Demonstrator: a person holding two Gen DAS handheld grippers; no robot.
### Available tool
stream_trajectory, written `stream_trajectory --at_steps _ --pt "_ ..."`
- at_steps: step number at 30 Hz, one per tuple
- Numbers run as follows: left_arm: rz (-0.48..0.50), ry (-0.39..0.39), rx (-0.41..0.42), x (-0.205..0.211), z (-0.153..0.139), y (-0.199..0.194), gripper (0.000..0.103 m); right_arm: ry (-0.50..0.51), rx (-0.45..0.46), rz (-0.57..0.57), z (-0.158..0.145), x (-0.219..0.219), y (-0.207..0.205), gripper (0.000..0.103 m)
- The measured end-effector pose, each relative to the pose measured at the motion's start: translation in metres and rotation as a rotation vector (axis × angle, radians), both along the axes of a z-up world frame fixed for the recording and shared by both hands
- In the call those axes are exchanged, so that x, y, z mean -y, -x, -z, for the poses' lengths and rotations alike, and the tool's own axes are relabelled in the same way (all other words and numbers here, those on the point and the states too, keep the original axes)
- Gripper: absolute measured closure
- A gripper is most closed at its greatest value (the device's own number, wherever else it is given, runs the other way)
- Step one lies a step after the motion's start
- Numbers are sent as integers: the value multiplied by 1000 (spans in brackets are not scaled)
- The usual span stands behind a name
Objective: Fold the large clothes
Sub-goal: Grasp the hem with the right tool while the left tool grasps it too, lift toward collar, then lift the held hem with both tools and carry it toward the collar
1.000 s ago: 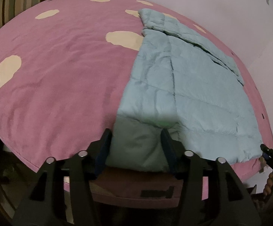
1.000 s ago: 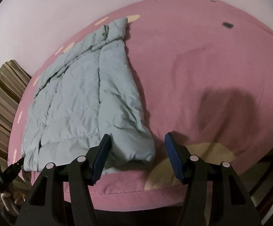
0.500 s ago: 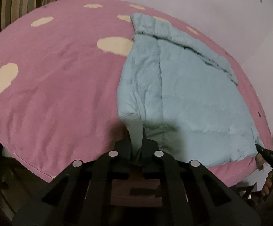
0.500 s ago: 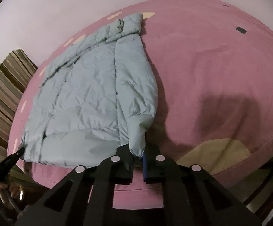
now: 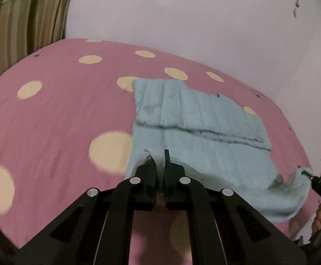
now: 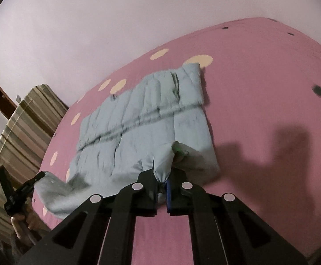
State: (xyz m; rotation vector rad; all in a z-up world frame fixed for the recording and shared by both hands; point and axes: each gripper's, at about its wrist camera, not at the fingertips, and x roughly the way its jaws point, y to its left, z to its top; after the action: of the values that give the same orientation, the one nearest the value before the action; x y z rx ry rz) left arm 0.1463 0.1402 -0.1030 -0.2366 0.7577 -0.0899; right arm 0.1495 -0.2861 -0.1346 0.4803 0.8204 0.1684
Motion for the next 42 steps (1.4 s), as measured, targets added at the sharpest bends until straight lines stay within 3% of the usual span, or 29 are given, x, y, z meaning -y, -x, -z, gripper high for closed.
stream_trajectory --at_steps 6,10,12,14,15,16,17,20,24,31,35,42 --pt "-11 -44 -78 7 29 -85 98 8 -83 19 26 1 -88 98" --pt "-16 -28 -133 2 50 -115 93 15 -139 11 49 1 -121 97" --pt "-11 -2 -140 -2 52 -122 84 12 -146 13 53 2 -128 94" --pt "0 28 -129 -6 48 -122 58 5 -133 13 50 4 -130 90" --pt "-5 40 -108 -10 43 -121 52 5 -121 12 47 6 -129 88" --pt "-16 39 -87 -12 39 -118 43 5 -105 16 43 7 -126 83" --pt "-26 37 -62 -16 34 -115 42 5 -81 29 36 11 -123 76" --pt "-20 42 -28 -24 24 -112 39 18 -38 59 24 19 -118 68" --pt "5 26 -40 -31 32 -100 39 53 -20 26 17 23 -114 68" --pt "97 62 -89 -35 57 -88 39 116 -51 -102 32 11 -124 68" --pt "147 18 -96 -28 62 -95 39 135 -44 -138 36 6 -130 51" --pt "195 -2 -115 -21 70 -120 39 174 -52 -191 45 -2 -144 50"
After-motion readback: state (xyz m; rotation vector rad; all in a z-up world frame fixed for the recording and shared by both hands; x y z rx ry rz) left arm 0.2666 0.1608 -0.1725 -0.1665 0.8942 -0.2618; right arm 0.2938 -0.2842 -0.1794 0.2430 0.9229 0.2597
